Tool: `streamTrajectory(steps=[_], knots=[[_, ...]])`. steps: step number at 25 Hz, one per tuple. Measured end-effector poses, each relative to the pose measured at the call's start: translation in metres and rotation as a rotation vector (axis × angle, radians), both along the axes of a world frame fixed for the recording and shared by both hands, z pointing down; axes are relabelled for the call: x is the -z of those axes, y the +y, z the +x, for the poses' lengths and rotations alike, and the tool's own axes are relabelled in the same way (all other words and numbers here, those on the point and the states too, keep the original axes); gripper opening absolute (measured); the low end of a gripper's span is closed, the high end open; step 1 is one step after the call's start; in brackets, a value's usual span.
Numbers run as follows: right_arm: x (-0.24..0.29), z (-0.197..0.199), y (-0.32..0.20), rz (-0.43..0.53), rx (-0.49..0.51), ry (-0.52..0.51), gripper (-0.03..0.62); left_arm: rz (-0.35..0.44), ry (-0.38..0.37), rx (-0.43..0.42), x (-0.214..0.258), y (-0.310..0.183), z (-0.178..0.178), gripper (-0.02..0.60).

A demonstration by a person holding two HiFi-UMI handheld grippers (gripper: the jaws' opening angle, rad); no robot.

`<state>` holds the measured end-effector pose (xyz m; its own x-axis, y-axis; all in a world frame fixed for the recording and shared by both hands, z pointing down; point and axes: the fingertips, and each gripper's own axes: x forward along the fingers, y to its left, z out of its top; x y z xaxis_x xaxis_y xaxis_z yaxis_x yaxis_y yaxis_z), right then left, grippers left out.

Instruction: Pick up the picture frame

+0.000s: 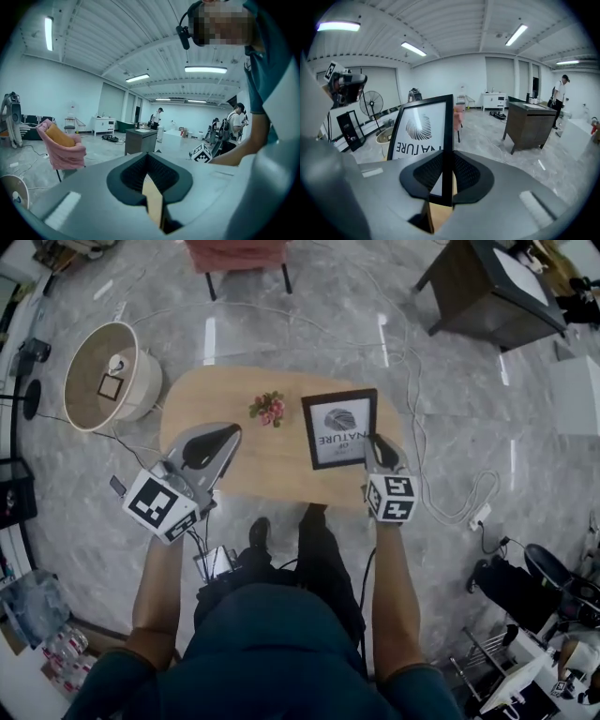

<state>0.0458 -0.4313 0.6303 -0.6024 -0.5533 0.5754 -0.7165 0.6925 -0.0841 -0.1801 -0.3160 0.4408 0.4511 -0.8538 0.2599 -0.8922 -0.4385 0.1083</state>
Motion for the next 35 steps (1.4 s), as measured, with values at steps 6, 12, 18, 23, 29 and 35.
streamTrajectory(steps=[6, 12, 18, 23, 29, 35], knots=[[0.088, 0.003, 0.021, 0.052, -0.091, -0.147, 0.072, 0.060, -0.008, -0.046, 0.031, 0.012, 0.001, -0.004], [0.170, 0.007, 0.043, 0.112, -0.160, -0.291, 0.072, 0.112, -0.029, -0.093, 0.060, 0.026, 0.004, -0.005], [0.237, 0.015, 0.061, 0.203, -0.217, -0.378, 0.072, 0.161, -0.019, -0.114, 0.084, 0.035, 0.004, -0.005], [0.289, 0.022, 0.083, 0.305, -0.249, -0.421, 0.073, 0.182, -0.014, -0.139, 0.093, 0.042, 0.004, -0.005], [0.329, 0.035, 0.110, 0.384, -0.265, -0.436, 0.072, 0.199, -0.011, -0.160, 0.101, 0.051, 0.011, -0.004], [0.342, 0.045, 0.127, 0.423, -0.284, -0.426, 0.072, 0.206, -0.007, -0.179, 0.104, 0.054, 0.019, -0.005]])
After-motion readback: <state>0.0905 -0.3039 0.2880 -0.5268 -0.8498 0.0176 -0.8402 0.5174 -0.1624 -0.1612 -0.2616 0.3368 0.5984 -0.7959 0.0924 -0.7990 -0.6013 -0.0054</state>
